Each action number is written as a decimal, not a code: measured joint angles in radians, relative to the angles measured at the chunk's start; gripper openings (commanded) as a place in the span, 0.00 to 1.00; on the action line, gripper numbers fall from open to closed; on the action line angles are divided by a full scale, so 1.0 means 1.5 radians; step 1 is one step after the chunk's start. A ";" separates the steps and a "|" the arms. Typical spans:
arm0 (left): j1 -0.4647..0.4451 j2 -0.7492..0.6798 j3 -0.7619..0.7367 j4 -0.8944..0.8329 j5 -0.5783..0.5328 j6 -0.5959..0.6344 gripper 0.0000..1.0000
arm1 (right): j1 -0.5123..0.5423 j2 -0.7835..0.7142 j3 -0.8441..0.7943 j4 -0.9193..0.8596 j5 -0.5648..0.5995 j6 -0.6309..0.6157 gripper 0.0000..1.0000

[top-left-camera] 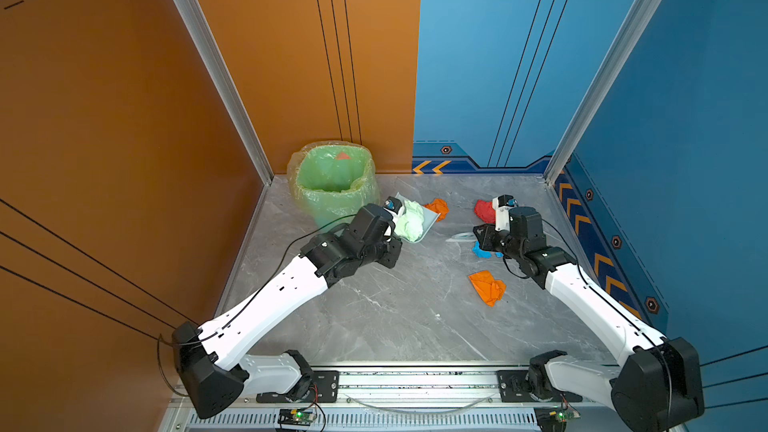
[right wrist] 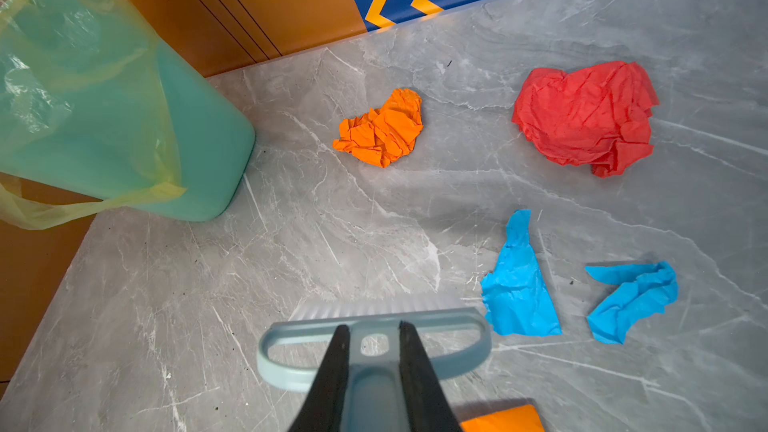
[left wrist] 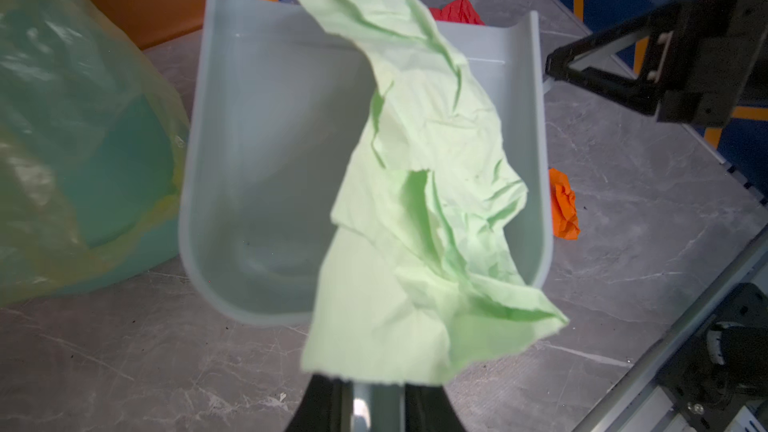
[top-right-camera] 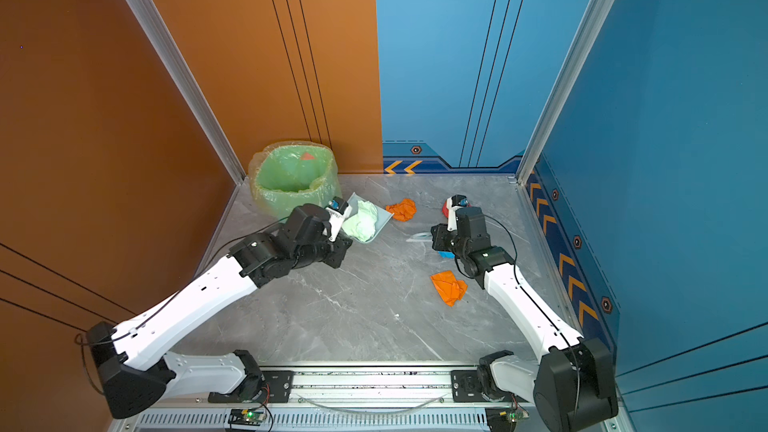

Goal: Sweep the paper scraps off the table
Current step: 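Lift the dustpan toward the green bin with the left gripper while the right withdraws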

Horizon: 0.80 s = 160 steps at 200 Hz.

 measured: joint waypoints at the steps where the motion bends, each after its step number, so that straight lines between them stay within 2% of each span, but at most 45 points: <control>1: 0.002 -0.001 0.001 -0.001 0.001 0.000 0.00 | 0.000 0.000 0.000 0.000 0.000 0.000 0.00; 95: 0.241 -0.007 0.189 -0.129 0.085 0.032 0.00 | -0.002 -0.003 -0.030 0.022 -0.017 0.007 0.00; 160: 0.348 0.094 0.259 -0.151 0.141 0.011 0.00 | -0.002 -0.003 -0.032 0.028 -0.030 0.012 0.00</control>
